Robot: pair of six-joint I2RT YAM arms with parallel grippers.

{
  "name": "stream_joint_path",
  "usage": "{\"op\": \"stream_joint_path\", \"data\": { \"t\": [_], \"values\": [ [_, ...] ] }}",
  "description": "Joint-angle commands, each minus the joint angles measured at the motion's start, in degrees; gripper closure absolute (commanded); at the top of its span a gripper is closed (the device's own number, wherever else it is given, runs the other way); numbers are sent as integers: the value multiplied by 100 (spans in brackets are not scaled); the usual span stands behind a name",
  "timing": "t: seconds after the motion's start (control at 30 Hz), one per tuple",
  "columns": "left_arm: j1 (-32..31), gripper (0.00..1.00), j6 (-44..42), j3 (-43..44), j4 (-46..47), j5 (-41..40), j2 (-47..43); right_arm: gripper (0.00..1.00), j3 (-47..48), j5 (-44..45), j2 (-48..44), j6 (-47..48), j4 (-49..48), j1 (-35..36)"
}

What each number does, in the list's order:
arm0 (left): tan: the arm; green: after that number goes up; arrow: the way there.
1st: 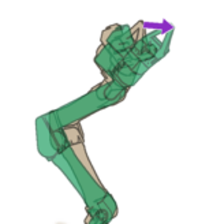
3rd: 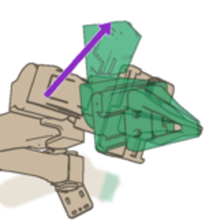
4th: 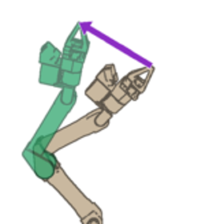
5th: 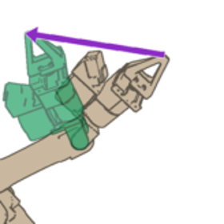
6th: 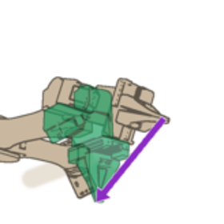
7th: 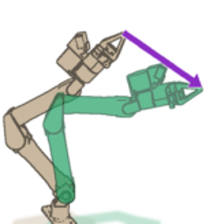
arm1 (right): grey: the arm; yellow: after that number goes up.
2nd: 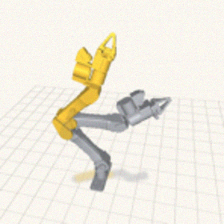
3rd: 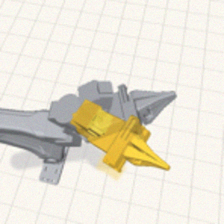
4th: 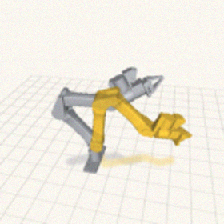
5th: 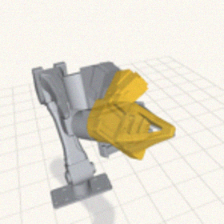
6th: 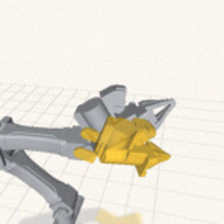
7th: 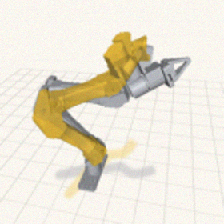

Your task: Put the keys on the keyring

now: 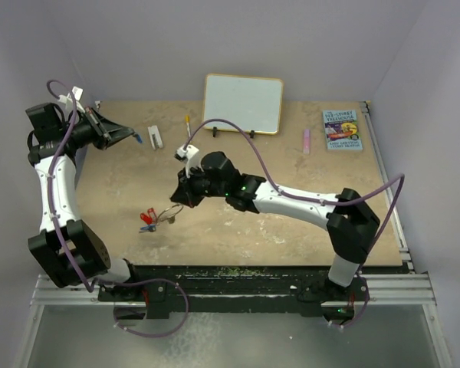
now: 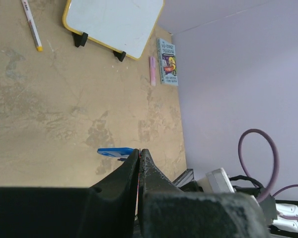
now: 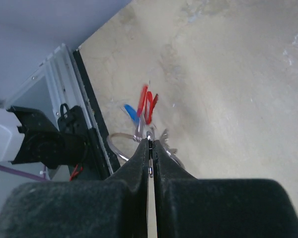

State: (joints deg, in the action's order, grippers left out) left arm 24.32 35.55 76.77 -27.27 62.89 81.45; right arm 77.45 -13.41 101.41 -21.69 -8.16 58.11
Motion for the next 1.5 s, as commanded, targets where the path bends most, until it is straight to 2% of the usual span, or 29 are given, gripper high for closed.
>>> {"op": "stream_joint_path", "data": {
  "t": [0.0, 0.2, 0.5, 0.67, 0.7, 0.77, 1.0, 1.1, 1.13, 1.17, 1.3, 1.47],
  "values": [
    [12, 97, 219, 200, 355, 8, -372, 100, -818, -554, -115, -379, -635, -334],
    [14, 97, 215, 83, 383, -99, -352, 100, -1719, -775, -81, -484, -1505, -726],
    [12, 97, 151, 145, 314, -250, -411, 100, -1849, -783, -226, 156, -1219, -862],
    [13, 97, 163, 135, 318, -322, -435, 100, -2309, -352, -484, 425, -1058, -944],
    [14, 97, 155, 131, 316, -350, -437, 98, -2404, -84, -556, 420, -1023, -962],
    [19, 97, 141, 115, 318, -386, -446, 86, -2566, 578, -740, 353, -728, -988],
    [13, 97, 139, 91, 353, -408, -399, 58, -3069, 3101, -1829, -20, 288, -1054],
    [12, 97, 198, 60, 457, -414, -386, 51, -2938, 3385, -2196, -284, 705, -1056],
    [7, 97, 210, 44, 485, -422, -397, 47, -2883, 3382, -2214, -186, 552, -1034],
    [7, 97, 214, 39, 507, -430, -406, 38, -2814, 3268, -2159, -251, 439, -956],
    [4, 97, 106, 46, 566, -566, -513, 36, -2276, 3004, -1430, -420, 65, -469],
    [3, 97, -267, -35, 566, -881, -729, 45, -1101, 2943, -87, -619, 229, -21]
  ]
}}
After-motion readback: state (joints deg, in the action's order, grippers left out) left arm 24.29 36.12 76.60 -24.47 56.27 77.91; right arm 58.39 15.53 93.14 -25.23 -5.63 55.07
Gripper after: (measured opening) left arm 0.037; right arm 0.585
